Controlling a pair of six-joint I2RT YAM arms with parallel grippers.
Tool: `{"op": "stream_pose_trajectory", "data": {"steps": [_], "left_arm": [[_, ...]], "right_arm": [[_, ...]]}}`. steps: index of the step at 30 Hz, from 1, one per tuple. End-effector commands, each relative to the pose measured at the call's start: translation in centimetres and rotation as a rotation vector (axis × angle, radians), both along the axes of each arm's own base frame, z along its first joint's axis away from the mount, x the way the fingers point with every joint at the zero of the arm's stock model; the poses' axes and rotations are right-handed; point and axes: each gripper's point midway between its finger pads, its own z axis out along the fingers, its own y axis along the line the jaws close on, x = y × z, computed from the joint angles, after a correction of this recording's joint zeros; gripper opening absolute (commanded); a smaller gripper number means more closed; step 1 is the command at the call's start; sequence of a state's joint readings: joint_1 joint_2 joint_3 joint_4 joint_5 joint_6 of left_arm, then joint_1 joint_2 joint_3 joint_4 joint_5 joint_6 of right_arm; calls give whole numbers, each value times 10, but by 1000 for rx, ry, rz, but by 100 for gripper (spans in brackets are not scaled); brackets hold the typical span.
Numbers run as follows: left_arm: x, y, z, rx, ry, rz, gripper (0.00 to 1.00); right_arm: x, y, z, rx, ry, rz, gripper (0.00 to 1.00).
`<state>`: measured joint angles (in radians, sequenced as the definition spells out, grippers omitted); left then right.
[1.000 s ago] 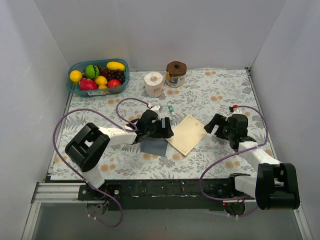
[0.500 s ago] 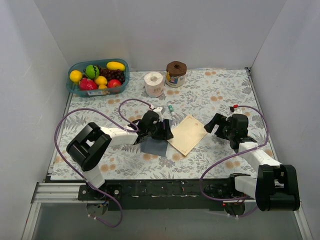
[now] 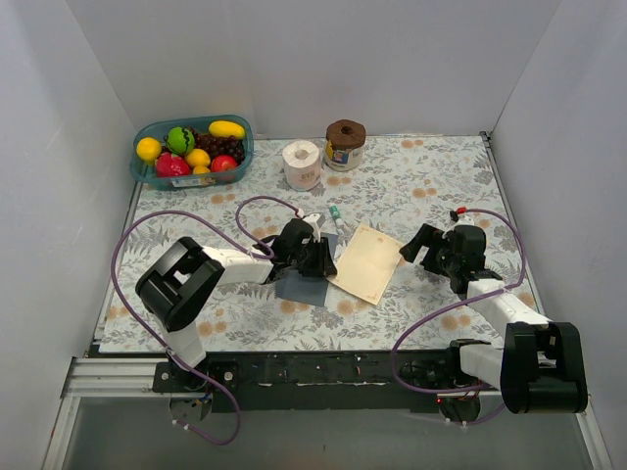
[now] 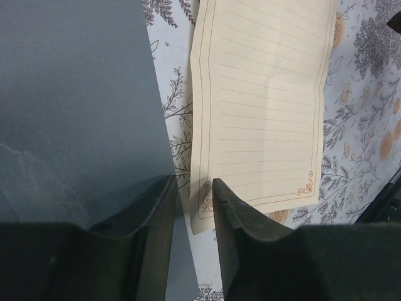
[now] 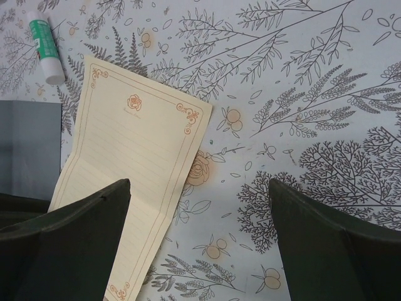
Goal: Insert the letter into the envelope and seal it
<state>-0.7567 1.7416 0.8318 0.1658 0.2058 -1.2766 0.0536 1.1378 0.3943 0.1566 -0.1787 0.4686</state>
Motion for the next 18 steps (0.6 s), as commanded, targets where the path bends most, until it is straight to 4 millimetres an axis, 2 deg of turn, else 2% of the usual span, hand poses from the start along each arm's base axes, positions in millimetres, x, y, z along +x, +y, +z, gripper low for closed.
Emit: {"op": "stream_pose_trajectory", "data": {"steps": [1, 8, 18], "left_arm": [[1, -10, 10, -33, -10, -21, 31], [0, -10, 11, -37, -5, -24, 33], [-5, -15, 12, -64, 19, -44, 33]], "right_arm": [[3, 0, 5, 7, -25, -5, 98], [-2, 5, 9, 28, -18, 14, 98], [-24, 18, -4, 120, 28, 36, 95]]}}
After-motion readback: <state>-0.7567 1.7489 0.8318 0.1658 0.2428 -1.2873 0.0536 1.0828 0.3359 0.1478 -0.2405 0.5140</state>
